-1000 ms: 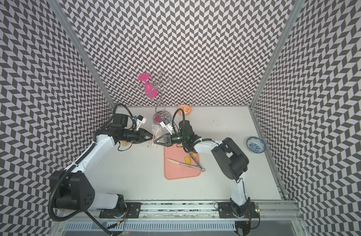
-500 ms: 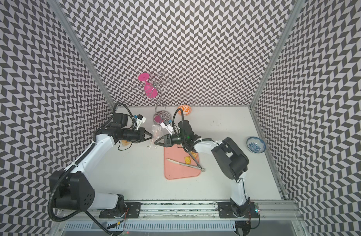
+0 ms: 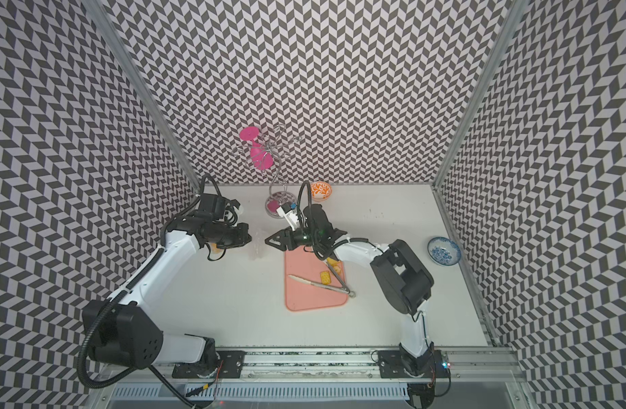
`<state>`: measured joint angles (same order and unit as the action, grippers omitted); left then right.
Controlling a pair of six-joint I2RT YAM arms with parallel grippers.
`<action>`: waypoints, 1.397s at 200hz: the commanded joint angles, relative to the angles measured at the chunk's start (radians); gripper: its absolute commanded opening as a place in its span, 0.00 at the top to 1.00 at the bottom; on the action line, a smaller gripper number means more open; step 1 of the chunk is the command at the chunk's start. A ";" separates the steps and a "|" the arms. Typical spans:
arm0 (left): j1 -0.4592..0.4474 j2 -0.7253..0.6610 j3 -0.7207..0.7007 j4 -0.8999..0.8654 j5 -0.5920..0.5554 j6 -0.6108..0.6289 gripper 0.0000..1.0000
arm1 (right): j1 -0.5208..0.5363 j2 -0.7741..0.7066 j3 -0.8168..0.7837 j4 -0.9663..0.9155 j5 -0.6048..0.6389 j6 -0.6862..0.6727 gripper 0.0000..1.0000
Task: Put the cookies into a resealable bag to prevent moisture
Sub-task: Open the ziploc bag at the center of the board.
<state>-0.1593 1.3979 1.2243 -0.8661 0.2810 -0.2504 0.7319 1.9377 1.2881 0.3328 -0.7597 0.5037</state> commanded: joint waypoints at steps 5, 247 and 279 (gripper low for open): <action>-0.012 -0.027 -0.017 0.034 0.038 -0.037 1.00 | 0.039 0.029 0.036 0.134 -0.049 0.082 0.47; -0.013 -0.060 -0.073 0.050 0.122 -0.026 1.00 | 0.019 0.004 0.070 -0.124 0.181 -0.066 0.64; -0.013 -0.056 -0.078 0.064 0.151 -0.034 1.00 | 0.035 0.064 0.169 -0.223 0.186 -0.099 0.59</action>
<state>-0.1696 1.3640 1.1534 -0.8143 0.4107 -0.2825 0.7567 1.9926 1.3899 0.1467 -0.6151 0.4427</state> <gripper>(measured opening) 0.047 0.407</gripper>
